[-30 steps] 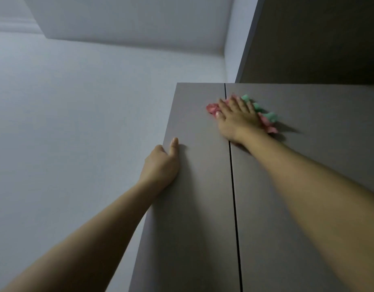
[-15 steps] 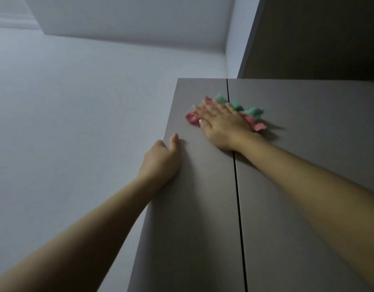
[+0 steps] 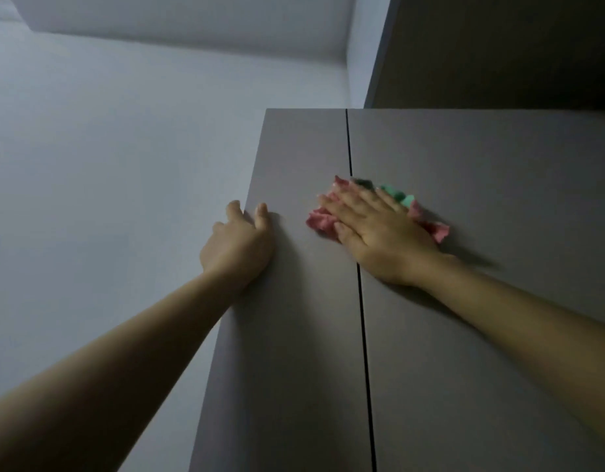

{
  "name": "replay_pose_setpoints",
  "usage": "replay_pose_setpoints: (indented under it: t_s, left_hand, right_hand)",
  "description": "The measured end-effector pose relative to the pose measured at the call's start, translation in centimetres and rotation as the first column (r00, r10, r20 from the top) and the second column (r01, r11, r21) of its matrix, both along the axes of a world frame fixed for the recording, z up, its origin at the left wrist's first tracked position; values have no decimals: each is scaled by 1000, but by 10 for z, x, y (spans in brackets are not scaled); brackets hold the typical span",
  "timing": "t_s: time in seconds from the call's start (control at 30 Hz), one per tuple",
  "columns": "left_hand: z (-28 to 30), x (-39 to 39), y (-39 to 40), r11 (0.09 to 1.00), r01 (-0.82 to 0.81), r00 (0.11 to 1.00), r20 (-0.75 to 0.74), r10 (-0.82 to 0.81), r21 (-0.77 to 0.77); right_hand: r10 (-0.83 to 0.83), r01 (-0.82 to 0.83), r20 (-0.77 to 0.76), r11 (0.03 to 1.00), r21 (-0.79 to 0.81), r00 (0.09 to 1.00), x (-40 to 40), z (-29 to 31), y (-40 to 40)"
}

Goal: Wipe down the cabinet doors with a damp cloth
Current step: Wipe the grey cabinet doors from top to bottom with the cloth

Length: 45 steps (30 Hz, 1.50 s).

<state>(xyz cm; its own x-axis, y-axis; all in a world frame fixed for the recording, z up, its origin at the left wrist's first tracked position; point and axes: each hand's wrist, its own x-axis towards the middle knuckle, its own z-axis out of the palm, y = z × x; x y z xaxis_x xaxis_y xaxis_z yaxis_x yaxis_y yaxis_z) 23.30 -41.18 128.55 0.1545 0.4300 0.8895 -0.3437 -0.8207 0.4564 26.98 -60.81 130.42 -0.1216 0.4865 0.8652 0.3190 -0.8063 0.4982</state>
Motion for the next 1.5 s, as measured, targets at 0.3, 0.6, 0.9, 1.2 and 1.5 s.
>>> replay_pose_setpoints:
  t_s: [0.3,0.6,0.9,1.2,1.5]
  left_hand:
    - [-3,-7,-47,938,-217,970,169,175,272]
    - [4,-15,-128,933,-157,980,172,105,324]
    - [-7,3,-231,938,-171,982,128,138,302]
    - [-19,12,-321,917,-152,980,177,92,368]
    - [-33,26,-370,890,-92,990,140,32,447]
  right_hand:
    - [-50,72,-92,962,264,995,7,52,-5]
    - [-25,122,-194,853,507,981,29,86,-140]
    - [-70,80,-68,986,145,995,44,34,-241]
    - [58,-59,-38,998,-5,998,48,-31,-280]
    - [-10,32,-59,919,392,998,68,5,-345]
